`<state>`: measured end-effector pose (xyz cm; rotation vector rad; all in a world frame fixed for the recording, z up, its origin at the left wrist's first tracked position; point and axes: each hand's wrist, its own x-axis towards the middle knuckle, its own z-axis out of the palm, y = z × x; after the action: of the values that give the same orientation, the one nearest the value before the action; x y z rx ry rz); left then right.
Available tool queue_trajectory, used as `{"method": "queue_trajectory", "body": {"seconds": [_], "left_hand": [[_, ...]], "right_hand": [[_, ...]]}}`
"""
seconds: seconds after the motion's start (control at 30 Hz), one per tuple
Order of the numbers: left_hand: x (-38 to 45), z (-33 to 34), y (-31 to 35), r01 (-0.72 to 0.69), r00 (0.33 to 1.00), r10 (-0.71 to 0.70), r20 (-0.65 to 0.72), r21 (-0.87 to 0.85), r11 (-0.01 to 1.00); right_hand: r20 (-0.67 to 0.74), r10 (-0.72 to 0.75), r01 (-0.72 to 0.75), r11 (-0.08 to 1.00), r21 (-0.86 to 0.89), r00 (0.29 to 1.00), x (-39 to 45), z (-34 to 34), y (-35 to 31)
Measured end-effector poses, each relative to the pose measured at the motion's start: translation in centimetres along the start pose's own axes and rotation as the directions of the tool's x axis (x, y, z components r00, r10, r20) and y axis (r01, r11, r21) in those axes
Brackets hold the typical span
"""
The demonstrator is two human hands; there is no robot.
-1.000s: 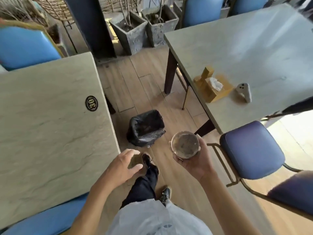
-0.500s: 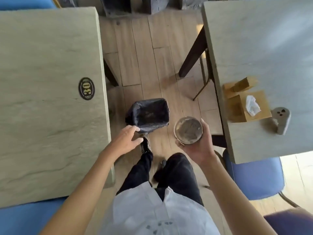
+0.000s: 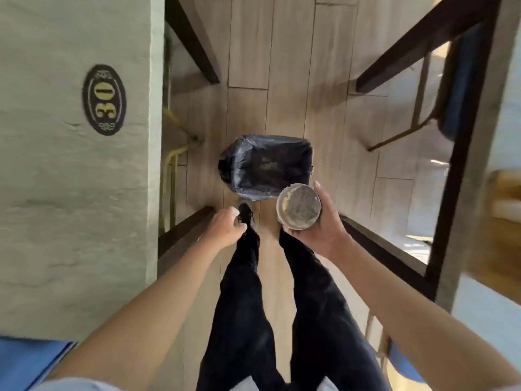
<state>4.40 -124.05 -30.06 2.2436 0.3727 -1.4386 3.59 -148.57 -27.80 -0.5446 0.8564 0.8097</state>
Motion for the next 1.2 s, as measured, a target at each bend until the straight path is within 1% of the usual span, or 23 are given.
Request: {"method": "queue_trajectory", "body": {"seconds": [0.17,0.27,0.43,0.63,0.73,0.87,0.97,1.1,1.2], "left_hand": [[7.0,3.0,-0.4,0.064,0.998,-0.066,-0.012,-0.098,0.993],[11.2,3.3,-0.9,0.105,0.992,-0.115,-0.058,-0.155,0.982],[17.4,3.0,-2.0,0.156,0.964,-0.205,-0.170,-0.265,0.952],[21.9,4.6,-2.4,0.139,0.948,-0.218,-0.233,-0.314,0.939],[22.7,5.5,-2.6,0.139,0.928,-0.228,-0.294,-0.295,0.945],[22.6,5.9,-3.0,0.074,0.928,-0.153,-0.339,-0.236,0.969],[22.7,5.3,-3.6,0.050,0.941,-0.123,-0.316,-0.230,0.972],[22.9,4.3,-3.7,0.061,0.957,-0.118,-0.266,-0.213,0.975],[23.1,3.7,-3.8,0.076,0.963,-0.129,-0.237,-0.222,0.972]], "right_hand": [[-0.106,0.047,-0.039,0.997,0.069,0.993,7.5,-5.5,-2.4],[-0.200,0.042,-0.030,0.998,0.060,0.979,11.2,-7.9,-4.3],[-0.344,-0.019,-0.004,0.998,-0.064,0.939,16.4,-10.3,-6.6],[-0.435,-0.057,-0.056,0.969,-0.241,0.899,21.5,-11.7,-6.4],[-0.450,-0.047,-0.093,0.955,-0.283,0.892,23.3,-11.4,-5.1],[-0.423,-0.051,-0.092,0.946,-0.310,0.905,25.0,-10.5,-3.7],[-0.469,-0.081,-0.047,0.966,-0.255,0.880,26.3,-9.6,-3.0],[-0.442,-0.099,-0.060,0.942,-0.331,0.891,27.5,-7.9,-2.2],[-0.474,-0.131,-0.034,0.945,-0.325,0.870,28.1,-7.0,-2.3]]}}
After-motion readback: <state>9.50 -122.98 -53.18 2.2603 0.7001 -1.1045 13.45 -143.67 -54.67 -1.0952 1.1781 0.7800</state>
